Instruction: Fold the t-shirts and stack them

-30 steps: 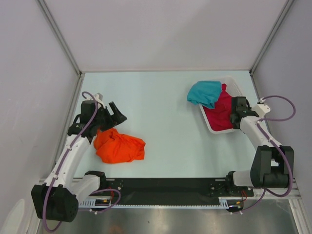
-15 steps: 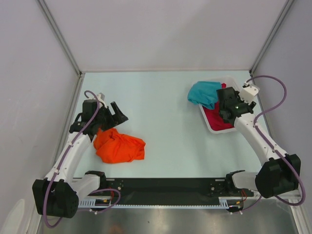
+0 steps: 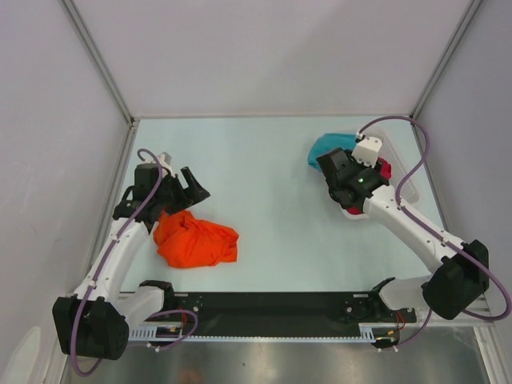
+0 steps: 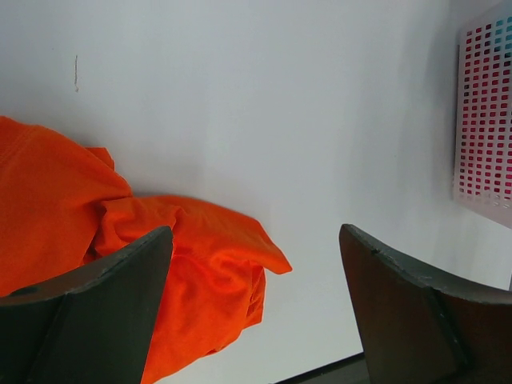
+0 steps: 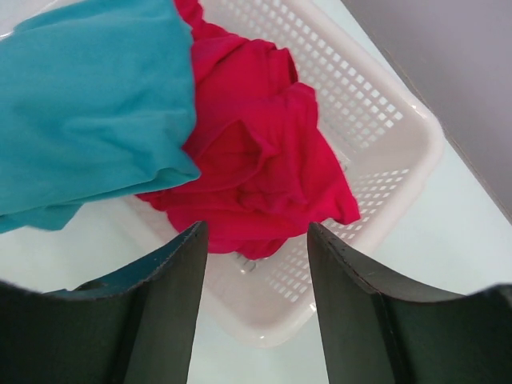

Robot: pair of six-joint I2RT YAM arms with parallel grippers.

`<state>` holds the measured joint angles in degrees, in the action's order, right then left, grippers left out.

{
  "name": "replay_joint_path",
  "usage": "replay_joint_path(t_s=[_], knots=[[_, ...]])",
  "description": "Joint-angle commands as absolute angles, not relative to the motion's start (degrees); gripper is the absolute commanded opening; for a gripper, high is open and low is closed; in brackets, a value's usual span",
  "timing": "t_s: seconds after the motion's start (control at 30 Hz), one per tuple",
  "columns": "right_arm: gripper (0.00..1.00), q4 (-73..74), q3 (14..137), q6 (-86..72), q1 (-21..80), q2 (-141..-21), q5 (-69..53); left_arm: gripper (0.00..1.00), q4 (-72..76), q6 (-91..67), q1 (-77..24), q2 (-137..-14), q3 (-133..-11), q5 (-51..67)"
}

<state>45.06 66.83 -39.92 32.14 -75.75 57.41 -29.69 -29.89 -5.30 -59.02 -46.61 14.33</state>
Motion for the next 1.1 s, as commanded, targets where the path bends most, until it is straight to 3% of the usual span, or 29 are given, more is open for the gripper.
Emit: replay_joint_path(t_s=[0.0,0.27,0.5,0.67,0.87,1.07], knots=[[0.58,42.11,70.66,-37.63,35.06,-77.51,58.02,0.9,-28.83,-28.92,-4.83,-57.57,-46.85,14.59],[0.59,23.74,72.24,-18.22,35.68,-87.17,36.23,0.9,-29.44,-28.74,-4.83,-56.87,-47.37,14.42],[0.6,26.89,88.93,-12.66,35.86,-108.43,23.75,0.9,-31.55,-27.51,-4.83,-55.99,-49.13,12.83],[0.59,27.86,96.85,-11.43,35.6,-120.3,23.37,0.91,-33.05,-26.54,-4.57,-55.81,-50.36,12.13],[0.55,26.46,93.09,-15.63,30.34,-120.24,24.79,0.91,-33.93,-25.58,-4.22,-55.9,-50.98,11.43],[0.53,21.89,81.31,-17.76,26.02,-108.38,27.06,0.91,-32.96,-26.19,-4.13,-57.04,-50.36,12.3]])
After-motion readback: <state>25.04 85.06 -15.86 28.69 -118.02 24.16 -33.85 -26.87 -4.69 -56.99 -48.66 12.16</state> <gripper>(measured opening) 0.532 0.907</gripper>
